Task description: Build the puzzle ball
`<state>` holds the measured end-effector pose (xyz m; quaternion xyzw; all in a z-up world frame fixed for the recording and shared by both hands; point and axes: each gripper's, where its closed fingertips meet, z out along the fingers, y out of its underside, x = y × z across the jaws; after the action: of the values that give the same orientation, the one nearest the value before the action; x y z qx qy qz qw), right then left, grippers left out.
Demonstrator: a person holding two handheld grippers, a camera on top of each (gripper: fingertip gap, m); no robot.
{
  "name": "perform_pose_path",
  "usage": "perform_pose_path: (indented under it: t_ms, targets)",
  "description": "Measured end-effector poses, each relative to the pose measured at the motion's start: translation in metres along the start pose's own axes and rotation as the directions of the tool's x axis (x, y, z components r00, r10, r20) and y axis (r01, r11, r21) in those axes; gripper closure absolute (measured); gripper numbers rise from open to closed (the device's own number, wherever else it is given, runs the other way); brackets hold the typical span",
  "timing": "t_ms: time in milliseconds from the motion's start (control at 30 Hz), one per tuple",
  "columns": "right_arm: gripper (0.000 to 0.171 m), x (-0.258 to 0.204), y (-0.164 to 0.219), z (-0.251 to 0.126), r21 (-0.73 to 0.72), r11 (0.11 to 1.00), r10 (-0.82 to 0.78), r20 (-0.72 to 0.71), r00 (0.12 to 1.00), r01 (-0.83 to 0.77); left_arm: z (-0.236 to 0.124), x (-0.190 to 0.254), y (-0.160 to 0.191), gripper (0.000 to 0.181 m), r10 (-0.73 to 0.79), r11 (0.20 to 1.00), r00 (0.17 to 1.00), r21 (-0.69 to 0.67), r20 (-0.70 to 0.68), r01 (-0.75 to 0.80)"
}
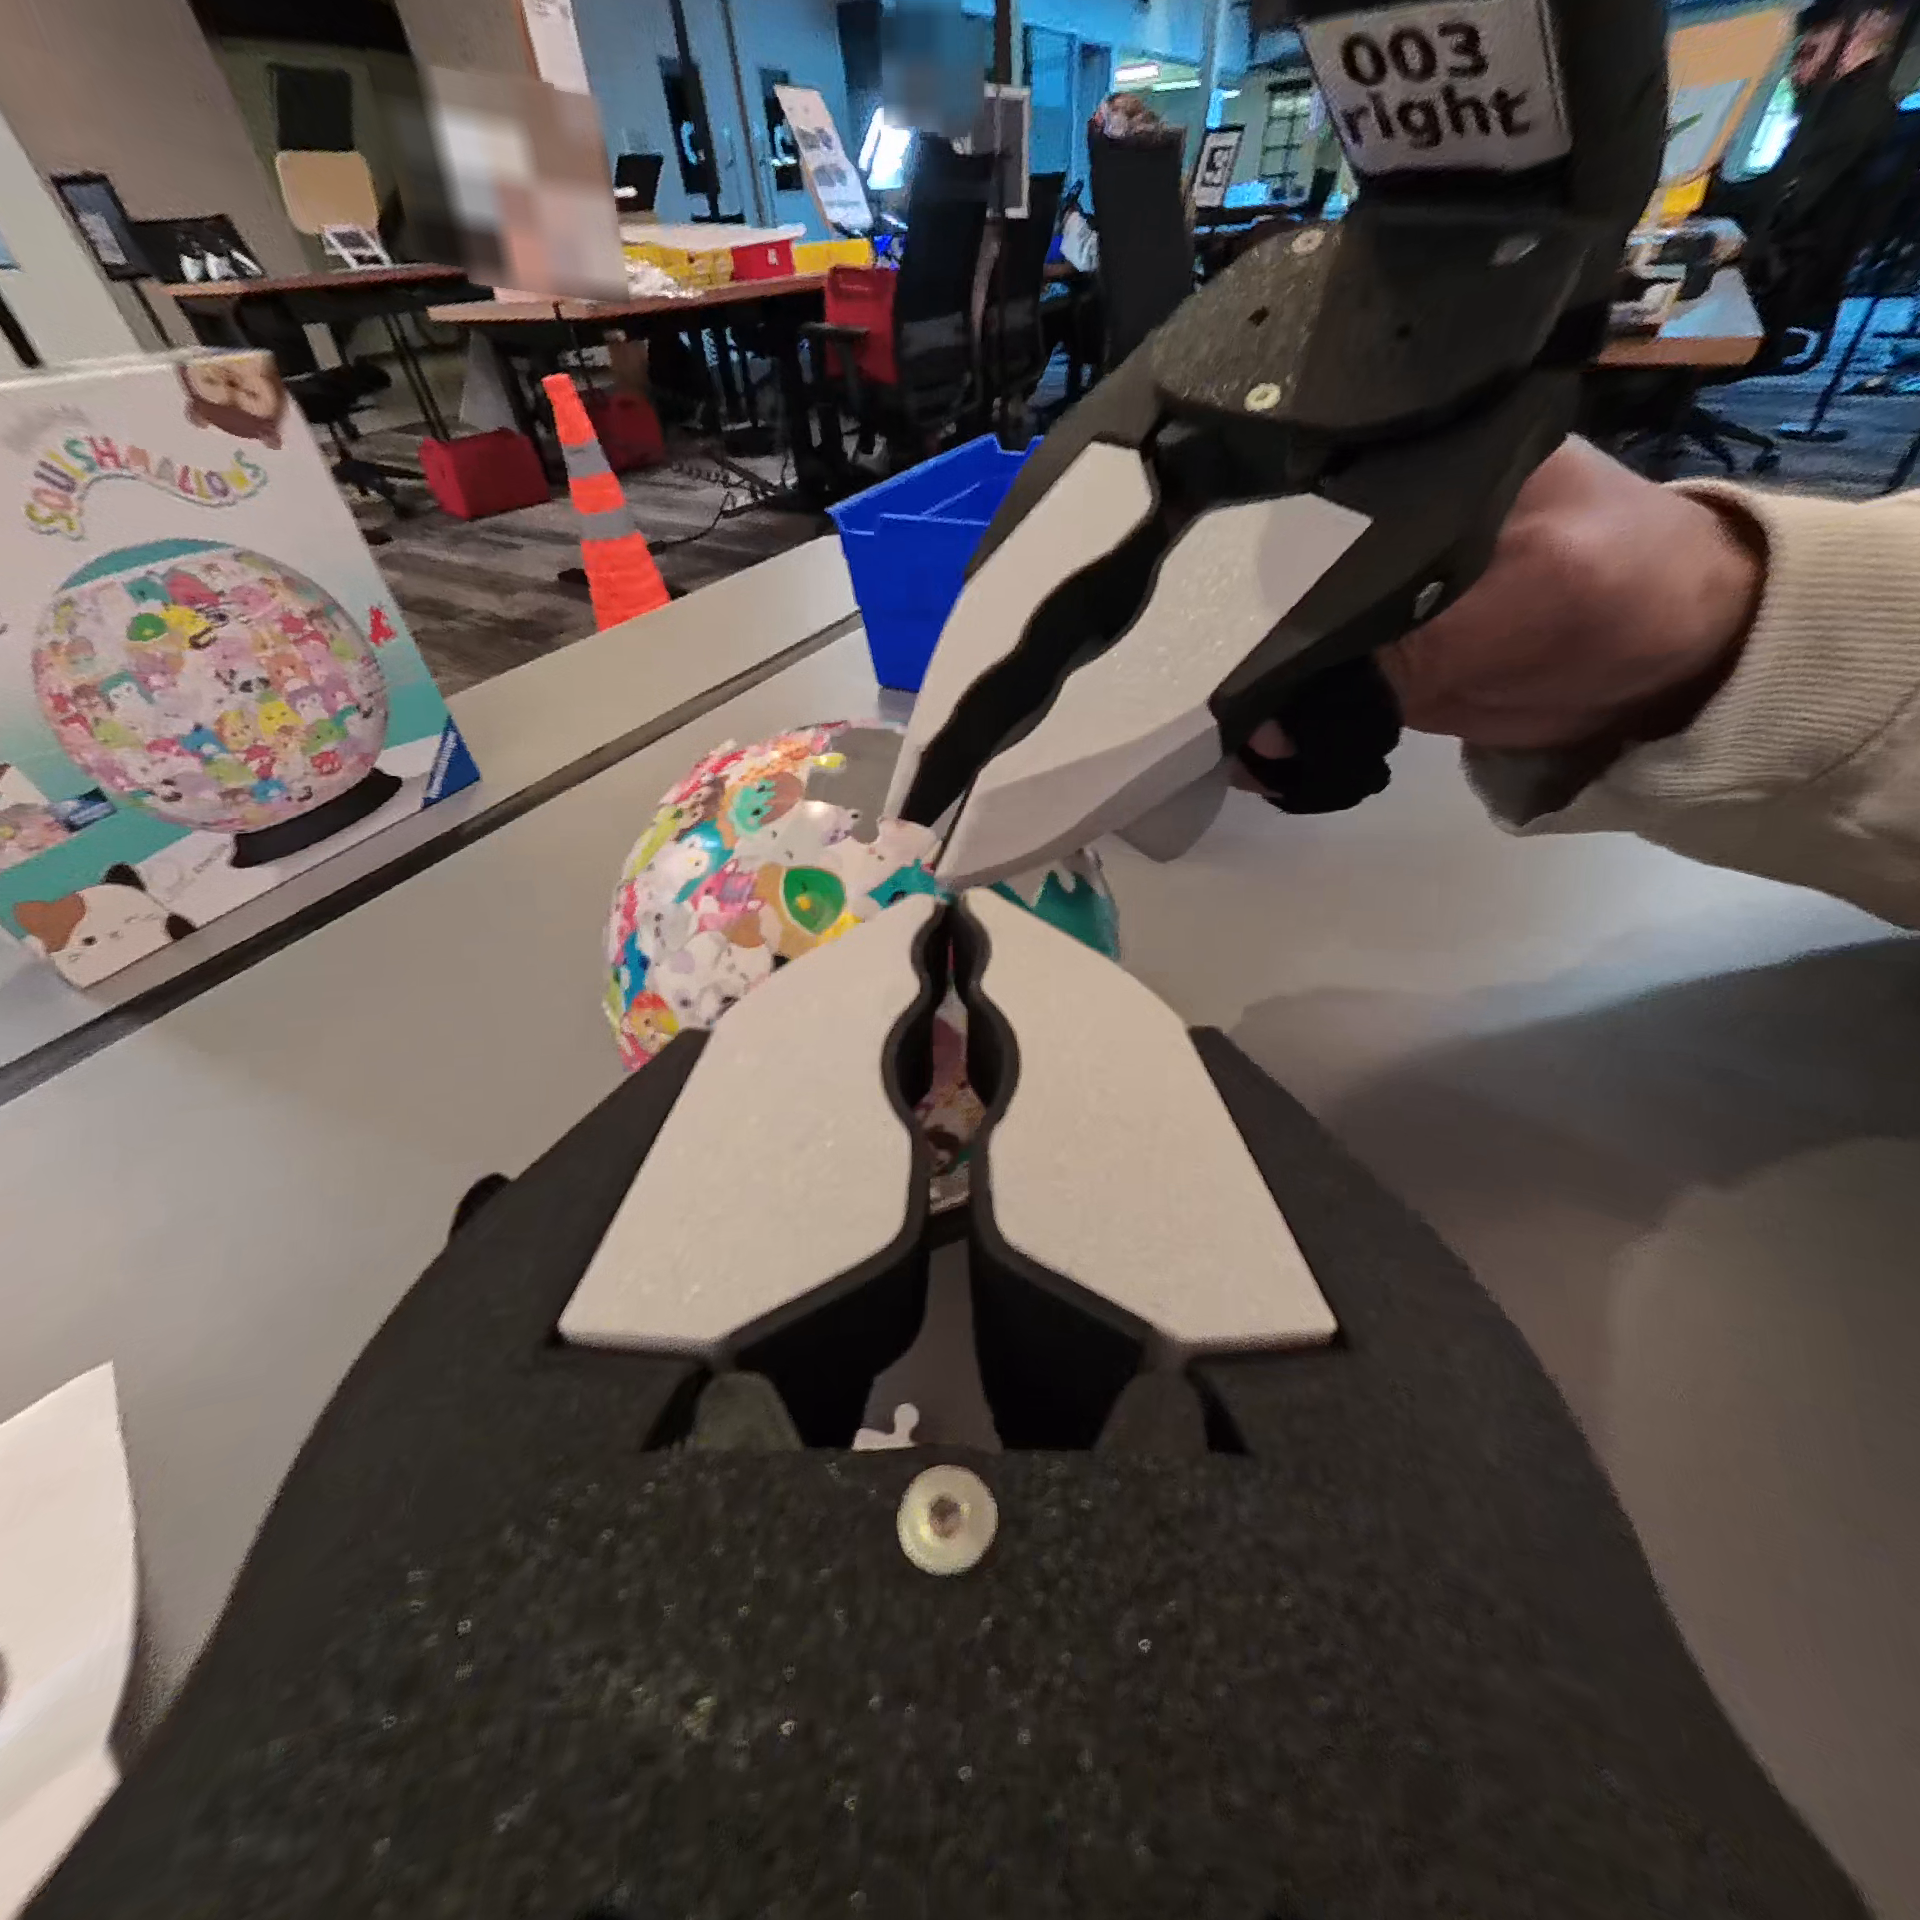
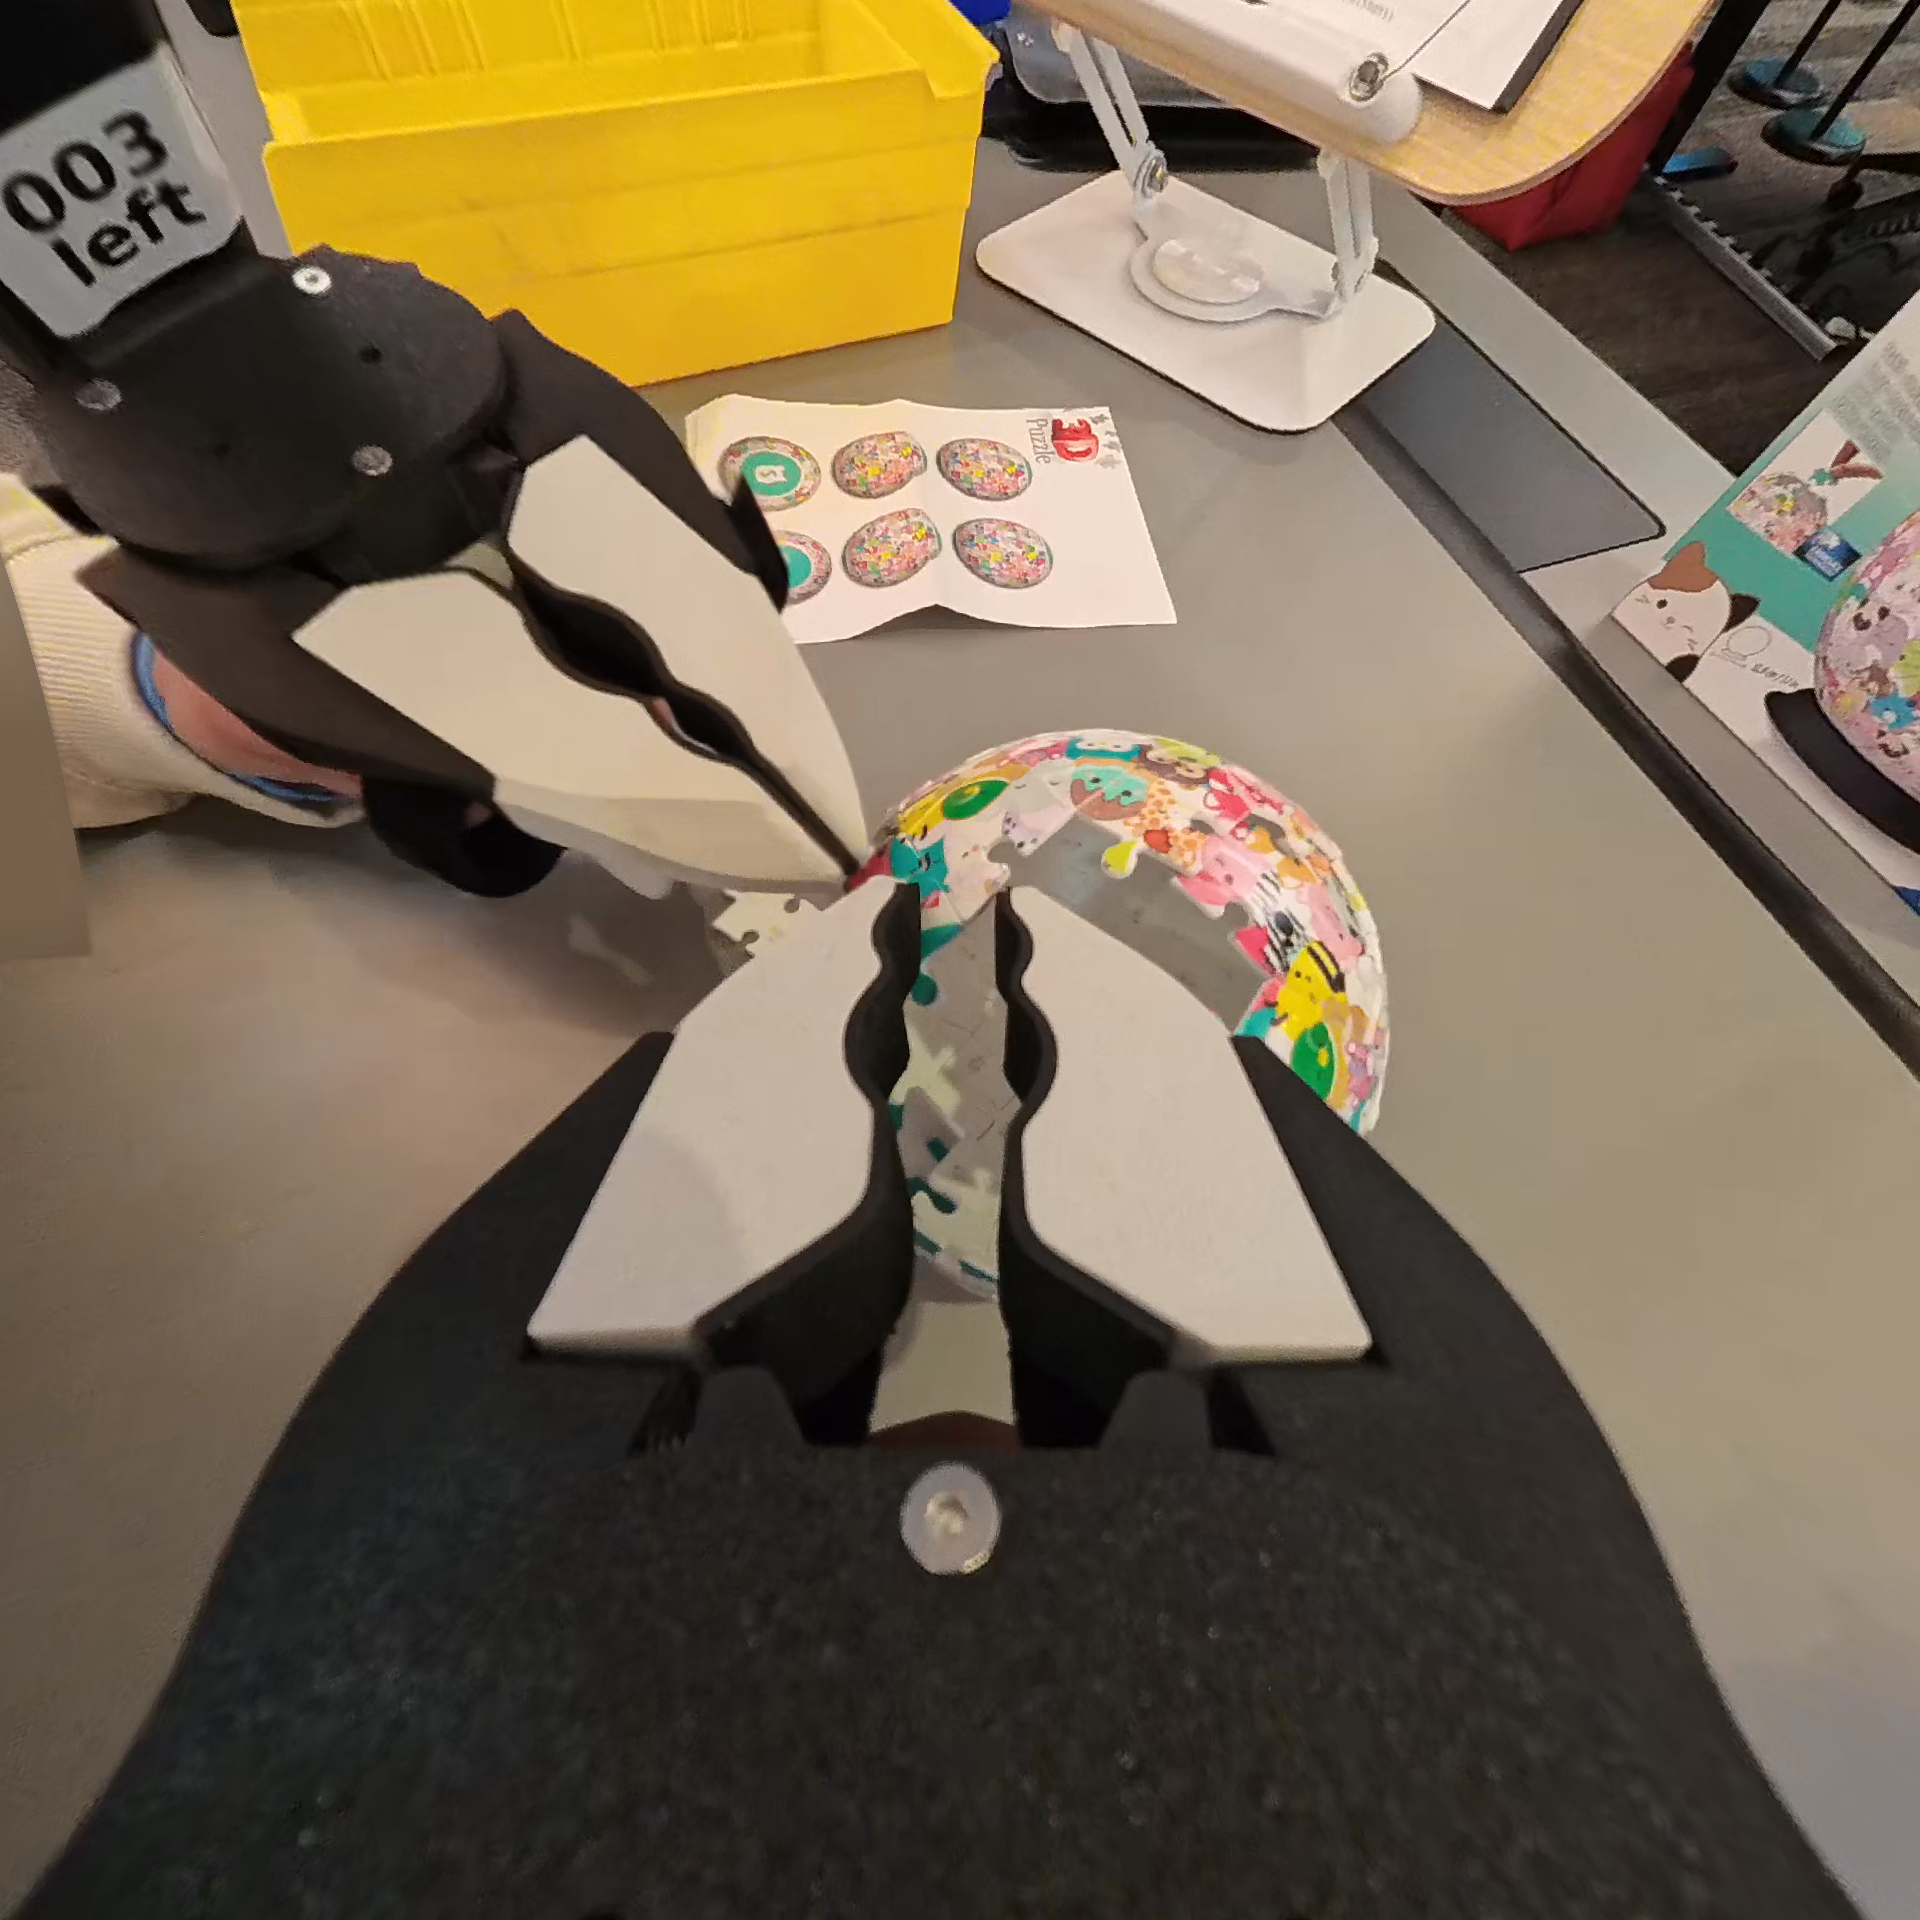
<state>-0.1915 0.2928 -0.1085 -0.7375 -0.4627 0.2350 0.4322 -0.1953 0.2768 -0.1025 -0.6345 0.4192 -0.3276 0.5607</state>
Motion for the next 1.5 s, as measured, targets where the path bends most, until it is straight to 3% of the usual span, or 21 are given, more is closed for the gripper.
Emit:
perform_pose_path:
  t_ms: [267, 633, 933, 1133, 1300, 1500]
  targets:
    - [0.152, -0.001, 0.004, -0.005, -0.014, 0.999, -0.032, -0.014, 0.999, 0.032, -0.018, -0.002, 0.019, 0.181, 0.042, 0.998, 0.999, -0.052, -0.002, -0.042]
    - [0.149, -0.006, 0.009, 0.0, -0.037, 0.999, -0.021, -0.006, 1.0, 0.021, -0.004, 0.006, 0.01, 0.181, 0.035, 0.999, 0.999, -0.036, -0.029, -0.036]
    - [0.149, 0.0, 0.01, -0.009, -0.045, 0.999, -0.031, -0.06, 0.998, 0.029, -0.026, -0.028, 0.02, 0.181, 0.034, 0.998, 0.995, -0.065, 0.092, -0.028]
    - [0.171, -0.018, -0.012, -0.023, -0.006, 0.966, -0.255, -0.224, 0.941, 0.26, -0.045, -0.058, 0.036, 0.181, -0.039, 0.993, 0.988, -0.103, 0.151, 0.055]
    - [0.171, -0.025, 0.001, 0.009, -0.256, 0.87, -0.49, -0.37, 0.789, 0.421, -0.057, -0.071, 0.04, 0.181, -0.009, 0.993, 0.981, -0.118, 0.194, 0.033]
    - [0.171, -0.014, 0.003, 0.015, -0.294, 0.872, -0.484, -0.414, 0.771, 0.39, -0.064, -0.072, 0.033, 0.181, -0.026, 0.995, 0.981, -0.088, 0.19, 0.044]
